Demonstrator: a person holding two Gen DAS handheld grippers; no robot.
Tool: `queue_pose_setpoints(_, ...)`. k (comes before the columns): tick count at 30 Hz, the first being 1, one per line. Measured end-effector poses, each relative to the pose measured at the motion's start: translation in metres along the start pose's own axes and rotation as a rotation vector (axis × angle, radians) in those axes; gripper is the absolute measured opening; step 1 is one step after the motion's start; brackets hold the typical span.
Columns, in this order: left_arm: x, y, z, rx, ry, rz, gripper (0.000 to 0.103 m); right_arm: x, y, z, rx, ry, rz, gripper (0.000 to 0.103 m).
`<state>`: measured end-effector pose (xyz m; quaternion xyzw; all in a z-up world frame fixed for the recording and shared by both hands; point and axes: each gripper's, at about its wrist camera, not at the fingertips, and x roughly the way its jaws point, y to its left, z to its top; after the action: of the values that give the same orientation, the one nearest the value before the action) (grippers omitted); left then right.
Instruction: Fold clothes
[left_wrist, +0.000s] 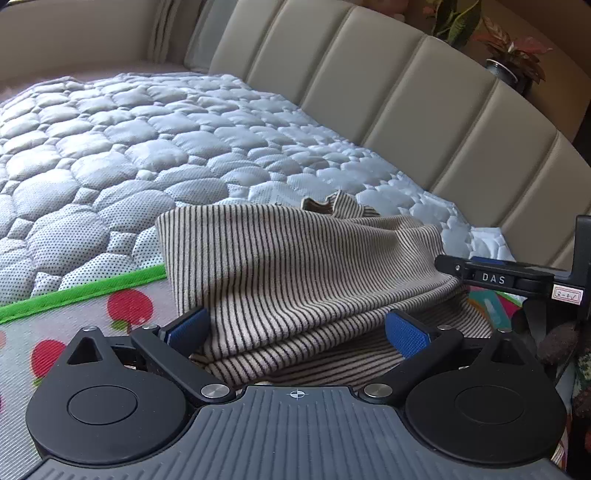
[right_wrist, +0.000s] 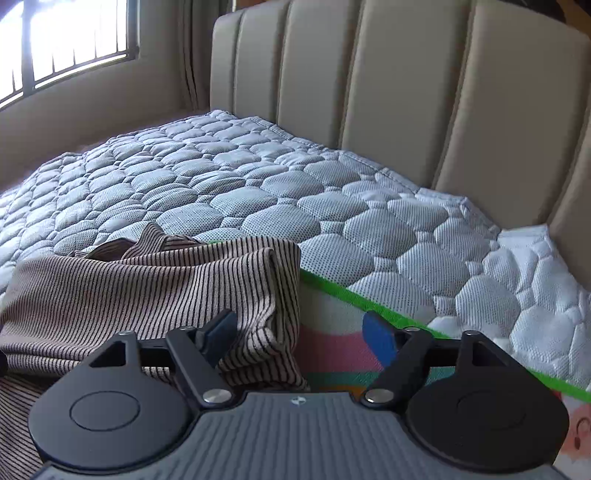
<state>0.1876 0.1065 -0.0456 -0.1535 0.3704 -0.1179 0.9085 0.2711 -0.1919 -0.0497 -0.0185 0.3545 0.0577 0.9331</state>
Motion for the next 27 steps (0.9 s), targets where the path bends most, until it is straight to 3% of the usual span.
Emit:
queue_pose_setpoints(4,-0.012,0.007,0.008,-0.059,0.065,0.013,0.103,-0.017,-0.016,-0.022,0.125,0.023,0.044,0.079)
queue_pose_setpoints(7,-0.005,0.018,0.004,-0.094,0.167,0.017,0.103,-0.031,-0.011,-0.045,0.059,0.069,0.014,0.073)
queue_pose_setpoints(10,-0.004,0.013,0.002,-0.030,0.181,0.041,0.103,-0.043,-0.003,-0.065,-0.018,0.072,0.012,0.068)
queue_pose_setpoints(20,0.000,0.020,0.004,0.221,0.166,0.289,0.103,-0.068,0.010,-0.092,0.014,0.071,-0.008,0.050)
queue_pose_setpoints(25,0.006,0.040,0.018,0.211,0.123,0.331,0.103,-0.089,0.017,-0.108,0.087,0.112,0.066,0.050)
queue_pose_setpoints(27,0.007,0.038,0.019,0.229,0.093,0.367,0.103,-0.094,0.026,-0.112,0.057,0.125,0.091,0.050)
